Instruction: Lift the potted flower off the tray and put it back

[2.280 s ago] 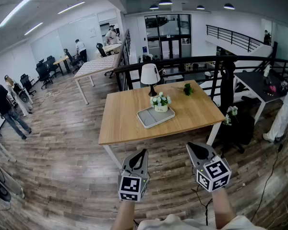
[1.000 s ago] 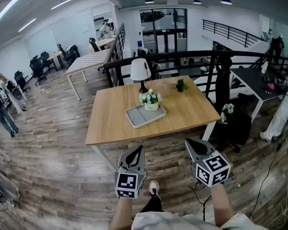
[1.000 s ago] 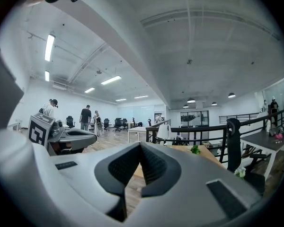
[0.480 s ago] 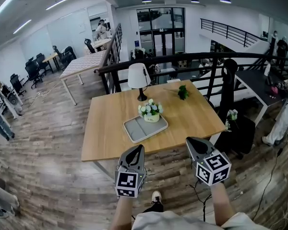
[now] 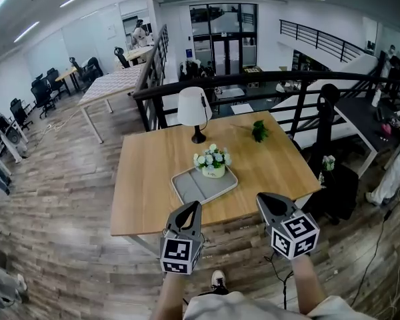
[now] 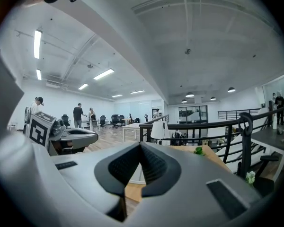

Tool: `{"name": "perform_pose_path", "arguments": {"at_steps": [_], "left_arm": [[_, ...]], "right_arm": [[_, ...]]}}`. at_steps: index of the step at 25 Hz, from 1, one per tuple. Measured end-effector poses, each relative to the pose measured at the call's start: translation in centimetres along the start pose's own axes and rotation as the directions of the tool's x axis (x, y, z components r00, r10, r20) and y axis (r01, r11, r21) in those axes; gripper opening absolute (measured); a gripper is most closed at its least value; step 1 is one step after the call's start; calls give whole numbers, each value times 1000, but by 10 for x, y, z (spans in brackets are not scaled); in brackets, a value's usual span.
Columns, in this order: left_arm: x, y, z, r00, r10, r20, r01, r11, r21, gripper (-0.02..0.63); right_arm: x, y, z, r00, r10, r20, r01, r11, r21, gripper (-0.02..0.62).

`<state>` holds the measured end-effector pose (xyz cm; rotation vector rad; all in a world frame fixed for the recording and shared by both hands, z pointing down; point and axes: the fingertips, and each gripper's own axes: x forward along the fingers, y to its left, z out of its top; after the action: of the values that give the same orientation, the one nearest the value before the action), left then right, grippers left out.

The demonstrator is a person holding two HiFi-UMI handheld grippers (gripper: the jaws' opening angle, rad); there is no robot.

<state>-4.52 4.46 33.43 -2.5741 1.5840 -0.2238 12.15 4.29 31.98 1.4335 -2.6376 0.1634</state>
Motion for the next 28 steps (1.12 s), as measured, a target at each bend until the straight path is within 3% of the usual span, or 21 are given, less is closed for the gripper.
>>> {"name": "perform_pose_path", "arguments": {"at_steps": [22,28], "left_arm": [[105,87,-30,998,-27,-51,26,999,-29,21],[122,105,-41,997,-41,-63,38,999,-34,20]], "right_arm": [[132,-36,5,999,14,-29,-13,1000,23,21],[158,-38,1,999,16,-45,-17,1000,-19,21]]}}
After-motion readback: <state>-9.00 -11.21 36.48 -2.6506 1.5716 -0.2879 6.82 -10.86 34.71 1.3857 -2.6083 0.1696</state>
